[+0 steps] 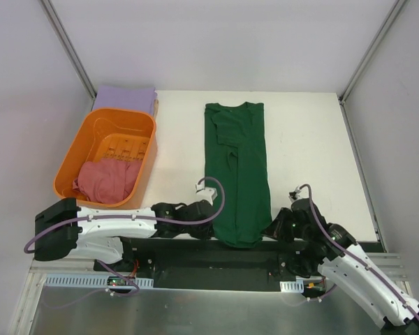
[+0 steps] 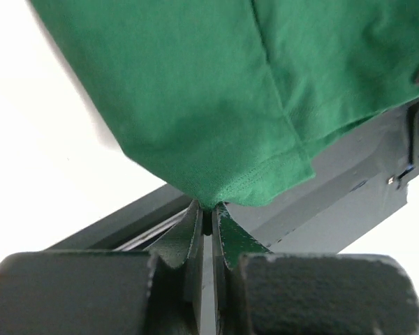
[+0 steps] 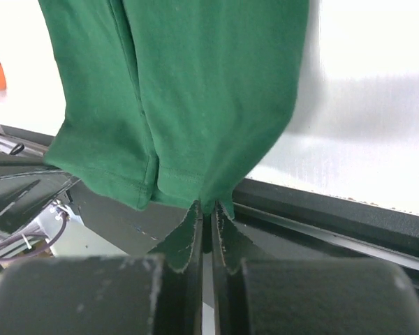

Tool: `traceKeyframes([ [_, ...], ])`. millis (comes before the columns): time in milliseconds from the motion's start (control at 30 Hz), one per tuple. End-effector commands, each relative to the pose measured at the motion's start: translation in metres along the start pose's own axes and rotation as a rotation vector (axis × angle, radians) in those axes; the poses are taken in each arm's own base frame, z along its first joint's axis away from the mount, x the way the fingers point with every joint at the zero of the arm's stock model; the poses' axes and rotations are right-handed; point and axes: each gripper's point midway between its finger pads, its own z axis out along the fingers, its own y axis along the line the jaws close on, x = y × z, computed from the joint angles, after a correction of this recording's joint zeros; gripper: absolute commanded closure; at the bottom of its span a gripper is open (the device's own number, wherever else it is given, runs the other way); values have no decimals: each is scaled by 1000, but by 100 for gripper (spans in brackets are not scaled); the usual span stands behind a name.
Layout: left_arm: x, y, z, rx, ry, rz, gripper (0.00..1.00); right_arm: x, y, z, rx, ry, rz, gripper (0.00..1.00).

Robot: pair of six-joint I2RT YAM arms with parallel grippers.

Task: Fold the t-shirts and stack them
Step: Grab the bottom of the folded rectangular tshirt with both arms, then fold the folded rectangular tshirt in 1/3 of the way

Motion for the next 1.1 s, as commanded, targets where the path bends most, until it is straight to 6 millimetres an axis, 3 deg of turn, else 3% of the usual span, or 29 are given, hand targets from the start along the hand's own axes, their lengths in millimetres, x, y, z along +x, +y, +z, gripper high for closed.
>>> traceKeyframes([
  [0,-59,-5,-8,-10,-156,14,100,-42,43,-11,-78,-152,-50,99],
  [167,-108,-9,-15,12,-248,41,100,-89,69,-18,-39,-306,-118,99],
  [367,-167,5,-15,-31,-322,33,100,-144,89,-31,60,-469,-188,99],
  [667,-244,20,-6,-45,-374,25,100,-213,125,-22,32,-508,-244,99],
  [767,-264,26,0,-54,-377,32,100,-236,130,-18,31,-514,-238,99],
  [1067,-308,53,14,-89,-393,14,100,-277,132,11,11,-446,-227,99],
])
